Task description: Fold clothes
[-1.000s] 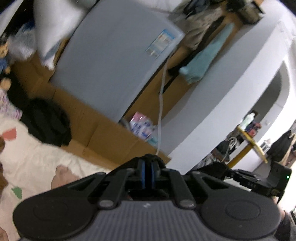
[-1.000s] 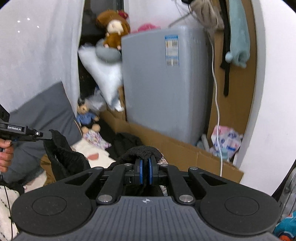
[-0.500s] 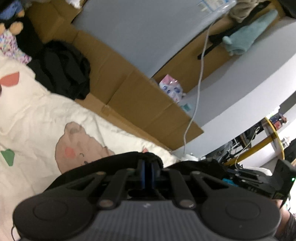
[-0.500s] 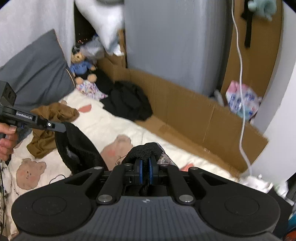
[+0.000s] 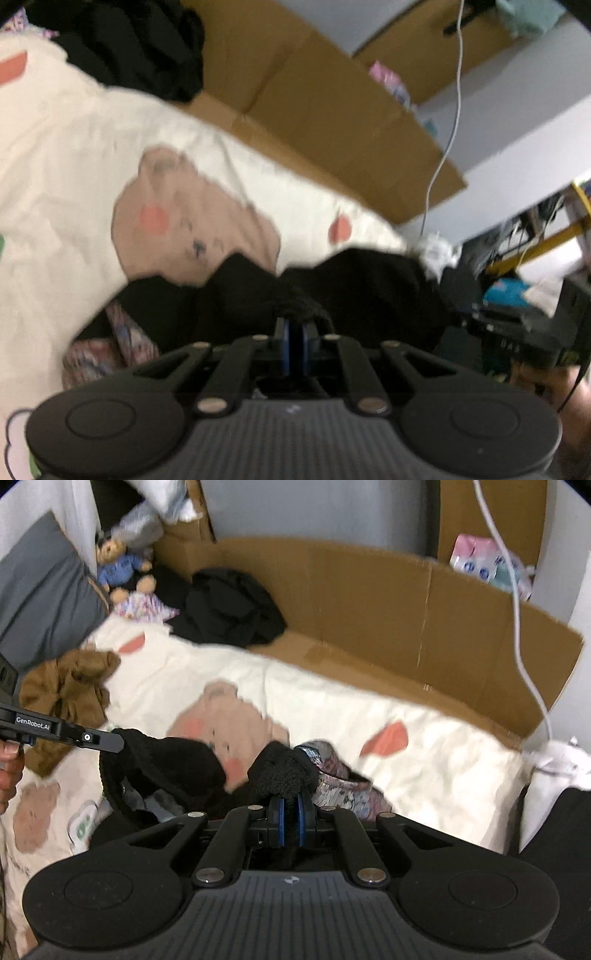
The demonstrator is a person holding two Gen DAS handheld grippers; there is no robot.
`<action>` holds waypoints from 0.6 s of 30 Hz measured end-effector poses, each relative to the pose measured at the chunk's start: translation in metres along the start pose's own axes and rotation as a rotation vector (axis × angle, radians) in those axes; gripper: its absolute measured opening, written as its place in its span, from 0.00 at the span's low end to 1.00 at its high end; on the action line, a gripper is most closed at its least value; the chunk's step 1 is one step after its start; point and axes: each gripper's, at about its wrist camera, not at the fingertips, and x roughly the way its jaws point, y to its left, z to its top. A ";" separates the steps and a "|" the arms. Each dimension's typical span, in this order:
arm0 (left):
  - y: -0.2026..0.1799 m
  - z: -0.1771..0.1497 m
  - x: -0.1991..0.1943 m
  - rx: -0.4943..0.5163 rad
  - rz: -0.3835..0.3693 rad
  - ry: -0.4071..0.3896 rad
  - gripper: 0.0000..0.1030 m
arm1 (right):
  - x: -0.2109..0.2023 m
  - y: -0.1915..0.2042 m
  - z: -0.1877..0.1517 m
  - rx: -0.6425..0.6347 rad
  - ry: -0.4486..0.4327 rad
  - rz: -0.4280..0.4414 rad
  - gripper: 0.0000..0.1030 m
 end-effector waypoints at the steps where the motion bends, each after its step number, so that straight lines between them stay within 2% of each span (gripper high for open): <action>1: 0.001 -0.008 0.002 -0.001 -0.003 0.019 0.08 | 0.004 0.000 -0.003 -0.007 0.012 0.004 0.07; 3: 0.004 -0.022 0.004 -0.011 -0.012 0.052 0.09 | 0.014 0.000 -0.010 -0.029 0.039 0.011 0.07; 6: 0.005 -0.028 -0.001 -0.033 -0.011 0.058 0.10 | 0.017 0.004 -0.024 -0.041 0.064 0.032 0.08; 8: 0.004 -0.029 -0.010 -0.025 0.004 0.043 0.14 | 0.017 0.007 -0.025 -0.058 0.070 0.034 0.11; 14: 0.004 -0.015 -0.046 0.014 0.041 -0.035 0.15 | -0.001 0.014 -0.029 -0.143 0.043 0.013 0.13; 18: 0.006 -0.010 -0.064 0.085 0.090 -0.064 0.18 | -0.016 0.013 -0.030 -0.199 0.010 0.021 0.13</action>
